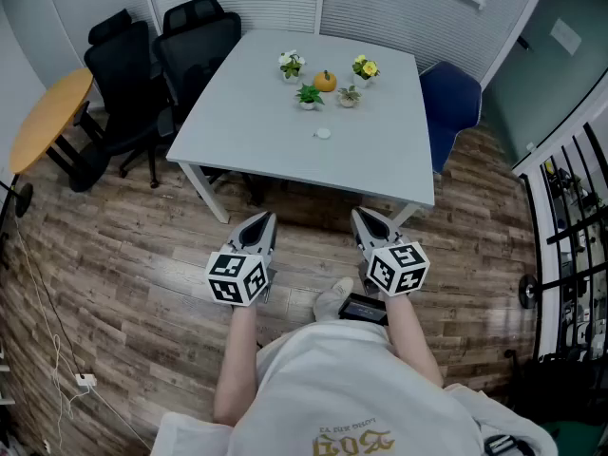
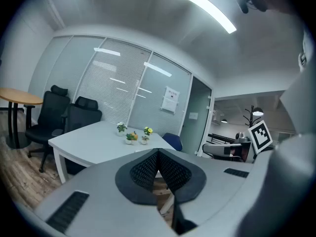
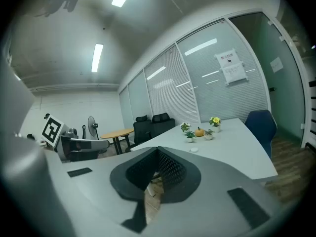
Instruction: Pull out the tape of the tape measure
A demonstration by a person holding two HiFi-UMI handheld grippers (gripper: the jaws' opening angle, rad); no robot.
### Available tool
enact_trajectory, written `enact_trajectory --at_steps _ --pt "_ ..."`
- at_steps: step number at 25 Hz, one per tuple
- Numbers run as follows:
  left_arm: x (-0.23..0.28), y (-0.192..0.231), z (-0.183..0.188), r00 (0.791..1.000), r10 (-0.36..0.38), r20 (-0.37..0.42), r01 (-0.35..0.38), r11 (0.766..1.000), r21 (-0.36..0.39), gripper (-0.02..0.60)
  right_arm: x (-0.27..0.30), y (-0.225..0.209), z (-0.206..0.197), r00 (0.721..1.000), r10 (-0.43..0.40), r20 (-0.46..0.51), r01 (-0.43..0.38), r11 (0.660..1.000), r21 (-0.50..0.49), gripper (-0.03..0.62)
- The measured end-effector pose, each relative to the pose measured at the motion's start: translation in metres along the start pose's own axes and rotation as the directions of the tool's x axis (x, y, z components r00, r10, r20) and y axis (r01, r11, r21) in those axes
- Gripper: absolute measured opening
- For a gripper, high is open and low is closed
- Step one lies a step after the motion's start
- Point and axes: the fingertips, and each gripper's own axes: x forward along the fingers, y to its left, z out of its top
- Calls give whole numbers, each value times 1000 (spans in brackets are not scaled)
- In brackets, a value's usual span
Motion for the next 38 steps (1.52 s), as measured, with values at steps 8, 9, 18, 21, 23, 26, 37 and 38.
enact_trajectory --at_steps 8,9,18,21,23,26,37,38 --pt "-12 -4 -2 1000 2 -1 -2 1000 1 3 -11 8 -1 1000 -5 10 5 1000 -2 15" --pt "-14 -6 -3 1000 0 -2 0 1000 2 3 -14 9 -2 1000 -6 11 6 1000 -2 15" --pt "-21 -40 -5 971 -217 103 231 960 -156 122 -33 21 -8 997 67 34 -68 997 24 23" --pt "-18 -43 -14 967 -238 93 252 948 -195 277 -37 21 -13 995 99 -8 -99 995 7 272" --pt "-14 -40 -16 973 -213 85 226 955 -191 287 -41 14 -15 996 86 -24 -86 996 -18 282" --pt "-3 -34 -19 982 -179 58 186 970 -157 293 -40 4 -18 995 88 -50 -90 995 -36 282" --pt "88 4 -33 995 -97 -29 91 981 -171 293 39 -70 -21 983 130 -133 -132 991 -7 290" --pt "100 9 -32 995 -92 -38 85 981 -172 293 50 -78 -19 981 135 -139 -136 991 -3 290"
